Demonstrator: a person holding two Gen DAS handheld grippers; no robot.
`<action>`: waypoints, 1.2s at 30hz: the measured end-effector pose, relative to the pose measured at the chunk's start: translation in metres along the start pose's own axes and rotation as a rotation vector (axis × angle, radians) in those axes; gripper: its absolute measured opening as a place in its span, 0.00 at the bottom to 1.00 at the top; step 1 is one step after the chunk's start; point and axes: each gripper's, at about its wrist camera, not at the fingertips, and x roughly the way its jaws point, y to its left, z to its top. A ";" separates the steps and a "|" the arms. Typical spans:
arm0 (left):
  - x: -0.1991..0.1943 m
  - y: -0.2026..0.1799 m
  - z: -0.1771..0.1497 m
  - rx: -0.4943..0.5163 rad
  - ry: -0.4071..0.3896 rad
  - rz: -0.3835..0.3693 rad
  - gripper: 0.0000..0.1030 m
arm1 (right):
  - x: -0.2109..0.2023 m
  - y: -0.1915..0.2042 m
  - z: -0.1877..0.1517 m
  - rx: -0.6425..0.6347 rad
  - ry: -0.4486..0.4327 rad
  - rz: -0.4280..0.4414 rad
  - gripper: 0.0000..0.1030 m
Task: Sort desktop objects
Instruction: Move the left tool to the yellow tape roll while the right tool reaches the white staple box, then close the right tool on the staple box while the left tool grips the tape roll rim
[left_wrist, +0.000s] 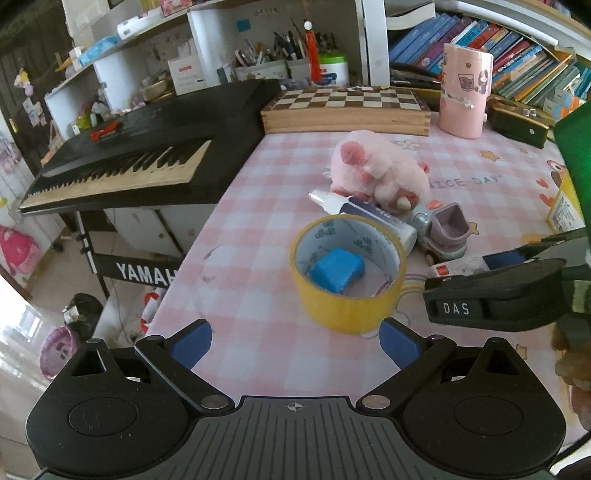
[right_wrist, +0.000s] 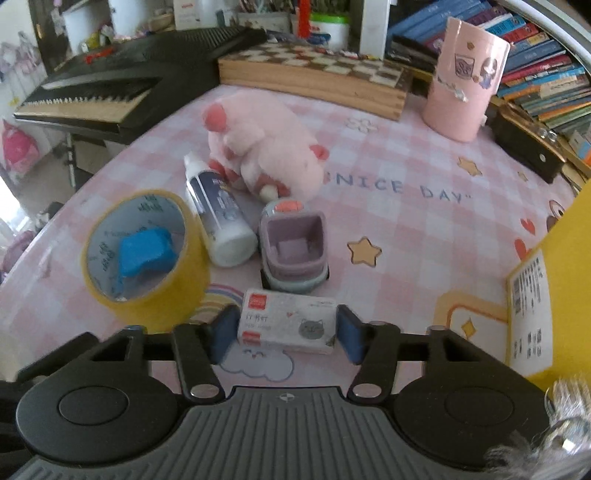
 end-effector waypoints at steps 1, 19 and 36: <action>0.001 -0.001 0.002 0.002 -0.002 -0.006 0.96 | -0.001 -0.003 0.001 0.010 0.005 0.001 0.51; 0.059 -0.012 0.028 -0.073 0.051 -0.133 0.96 | -0.030 -0.043 0.006 0.125 -0.060 -0.053 0.51; 0.016 -0.002 0.025 -0.068 -0.088 -0.136 0.83 | -0.064 -0.031 -0.009 0.115 -0.075 -0.013 0.51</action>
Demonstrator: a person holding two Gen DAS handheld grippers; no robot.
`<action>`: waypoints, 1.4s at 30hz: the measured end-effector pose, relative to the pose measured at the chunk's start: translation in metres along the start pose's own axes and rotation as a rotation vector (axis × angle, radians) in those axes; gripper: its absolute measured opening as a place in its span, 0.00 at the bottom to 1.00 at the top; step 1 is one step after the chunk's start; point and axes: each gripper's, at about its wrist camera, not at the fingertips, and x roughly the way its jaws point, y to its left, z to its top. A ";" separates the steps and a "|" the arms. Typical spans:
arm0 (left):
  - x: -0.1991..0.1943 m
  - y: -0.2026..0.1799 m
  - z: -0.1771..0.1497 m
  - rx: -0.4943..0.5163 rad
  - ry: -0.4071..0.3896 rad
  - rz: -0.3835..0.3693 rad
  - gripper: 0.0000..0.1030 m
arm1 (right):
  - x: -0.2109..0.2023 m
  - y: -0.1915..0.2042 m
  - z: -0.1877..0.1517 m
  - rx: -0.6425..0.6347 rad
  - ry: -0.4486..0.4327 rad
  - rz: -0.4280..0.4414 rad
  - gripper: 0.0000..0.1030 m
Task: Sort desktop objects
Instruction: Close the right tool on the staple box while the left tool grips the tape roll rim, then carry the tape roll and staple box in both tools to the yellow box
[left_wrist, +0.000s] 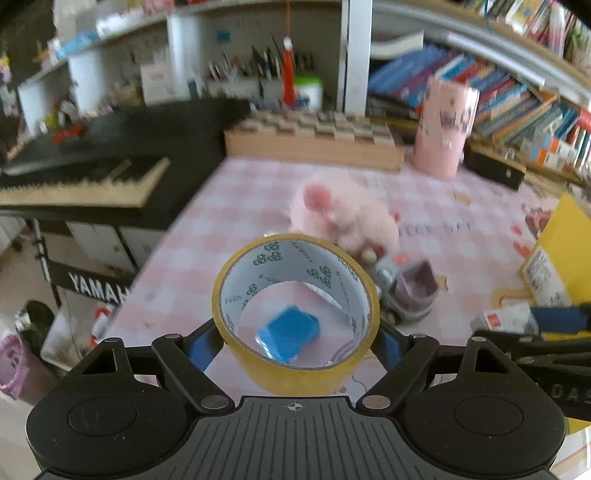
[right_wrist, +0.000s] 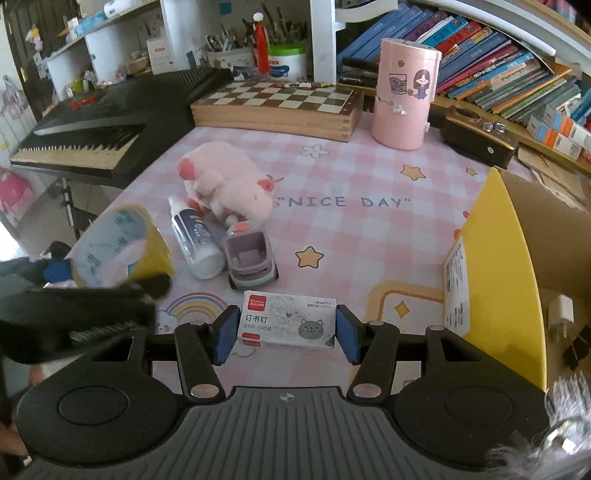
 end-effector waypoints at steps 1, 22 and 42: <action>-0.006 0.001 -0.001 -0.002 -0.008 0.007 0.83 | -0.002 0.000 -0.002 0.007 0.003 -0.005 0.51; -0.122 0.000 -0.058 0.004 -0.109 -0.095 0.83 | -0.086 0.029 -0.059 -0.020 -0.084 -0.024 0.51; -0.211 0.010 -0.128 0.101 -0.165 -0.169 0.83 | -0.170 0.057 -0.164 0.092 -0.136 -0.078 0.51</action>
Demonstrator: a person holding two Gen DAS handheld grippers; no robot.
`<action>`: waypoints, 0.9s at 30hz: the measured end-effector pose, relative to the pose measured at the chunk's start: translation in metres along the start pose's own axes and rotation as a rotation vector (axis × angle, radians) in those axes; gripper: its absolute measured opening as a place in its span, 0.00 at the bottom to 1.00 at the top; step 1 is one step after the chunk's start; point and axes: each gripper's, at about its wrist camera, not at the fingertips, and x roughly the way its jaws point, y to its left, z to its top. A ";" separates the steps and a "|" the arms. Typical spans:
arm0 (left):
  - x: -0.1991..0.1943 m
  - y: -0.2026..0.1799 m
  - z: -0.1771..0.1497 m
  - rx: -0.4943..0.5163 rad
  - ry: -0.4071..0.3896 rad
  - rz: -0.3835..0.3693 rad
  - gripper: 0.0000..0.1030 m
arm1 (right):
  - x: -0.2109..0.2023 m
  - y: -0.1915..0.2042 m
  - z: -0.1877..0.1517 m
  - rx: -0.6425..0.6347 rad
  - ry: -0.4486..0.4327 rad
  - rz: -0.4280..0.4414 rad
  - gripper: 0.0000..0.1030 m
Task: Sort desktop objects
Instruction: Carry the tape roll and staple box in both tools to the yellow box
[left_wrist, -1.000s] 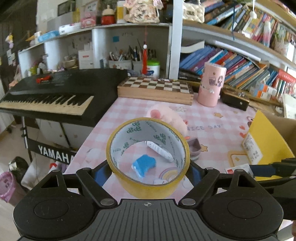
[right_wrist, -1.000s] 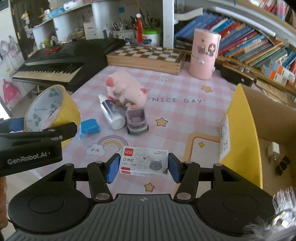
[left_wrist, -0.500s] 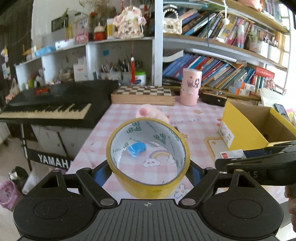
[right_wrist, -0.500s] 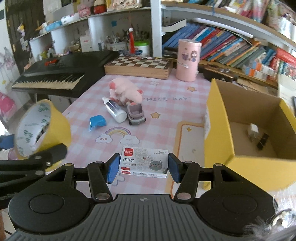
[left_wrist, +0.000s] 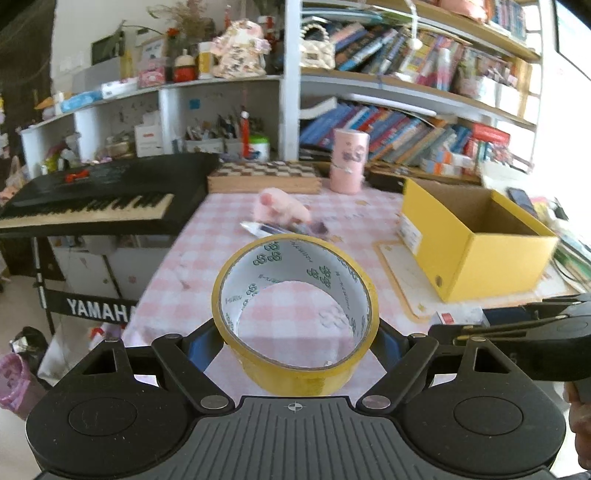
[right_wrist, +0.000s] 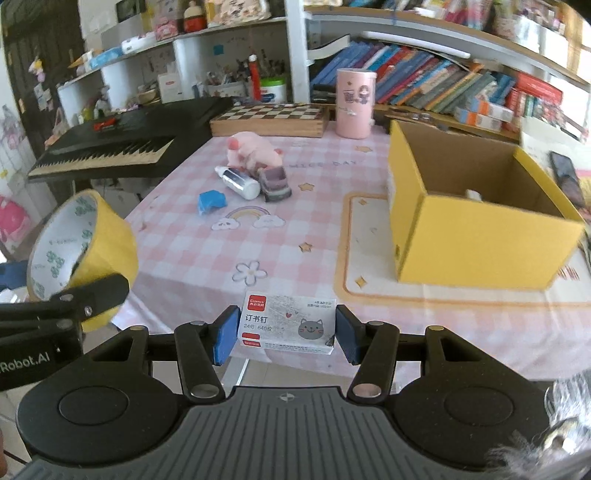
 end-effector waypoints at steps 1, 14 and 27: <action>-0.002 -0.002 -0.002 0.009 0.001 -0.011 0.83 | -0.004 -0.002 -0.004 0.011 -0.003 -0.005 0.51; -0.024 -0.052 -0.009 0.209 -0.020 -0.145 0.83 | -0.038 -0.039 -0.038 0.193 0.006 -0.089 0.51; 0.002 -0.129 -0.005 0.330 0.027 -0.341 0.83 | -0.064 -0.111 -0.063 0.336 0.028 -0.244 0.51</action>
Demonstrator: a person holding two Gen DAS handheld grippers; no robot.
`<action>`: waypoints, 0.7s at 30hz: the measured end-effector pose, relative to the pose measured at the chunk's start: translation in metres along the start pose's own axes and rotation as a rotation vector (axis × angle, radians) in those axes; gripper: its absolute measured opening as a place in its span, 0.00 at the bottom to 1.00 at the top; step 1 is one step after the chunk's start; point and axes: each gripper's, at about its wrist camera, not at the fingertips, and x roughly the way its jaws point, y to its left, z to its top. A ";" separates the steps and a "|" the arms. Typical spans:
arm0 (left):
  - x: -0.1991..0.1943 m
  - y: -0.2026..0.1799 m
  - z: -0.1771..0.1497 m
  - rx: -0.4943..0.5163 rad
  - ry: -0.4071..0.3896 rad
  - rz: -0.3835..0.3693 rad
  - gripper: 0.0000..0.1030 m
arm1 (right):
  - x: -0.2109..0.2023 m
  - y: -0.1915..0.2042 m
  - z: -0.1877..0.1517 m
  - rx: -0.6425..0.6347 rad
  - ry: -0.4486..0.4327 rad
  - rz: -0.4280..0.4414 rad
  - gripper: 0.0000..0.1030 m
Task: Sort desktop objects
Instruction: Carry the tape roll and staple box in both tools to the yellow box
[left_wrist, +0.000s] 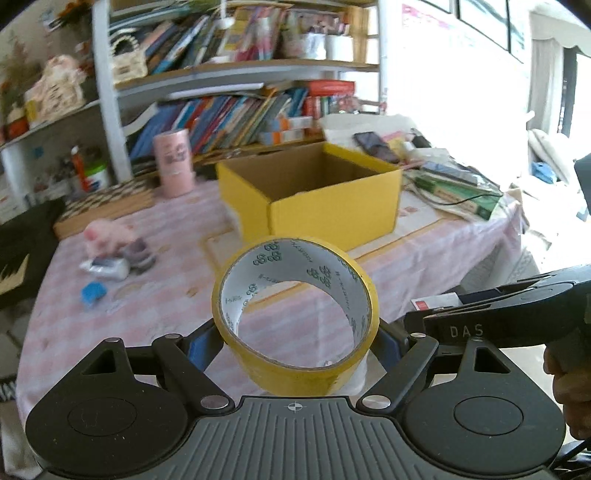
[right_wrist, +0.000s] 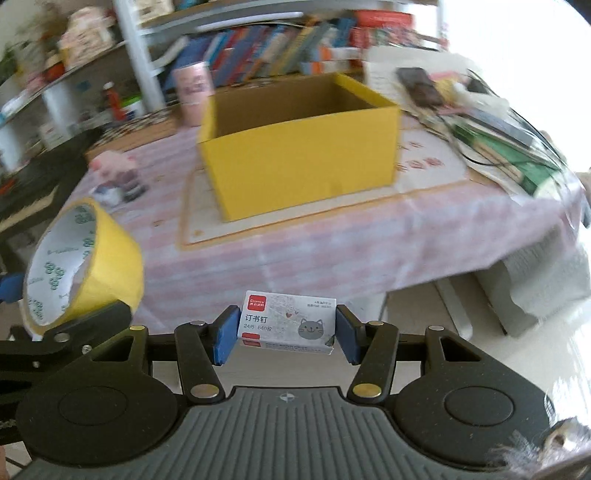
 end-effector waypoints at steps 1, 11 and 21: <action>0.003 -0.003 0.002 0.004 -0.004 -0.006 0.83 | 0.000 -0.005 0.002 0.010 -0.002 -0.007 0.51; 0.033 -0.019 0.022 0.003 0.025 -0.063 0.83 | 0.009 -0.033 0.022 0.023 0.016 -0.053 0.51; 0.059 -0.032 0.042 -0.011 0.011 -0.066 0.83 | 0.031 -0.059 0.044 0.024 0.046 -0.066 0.51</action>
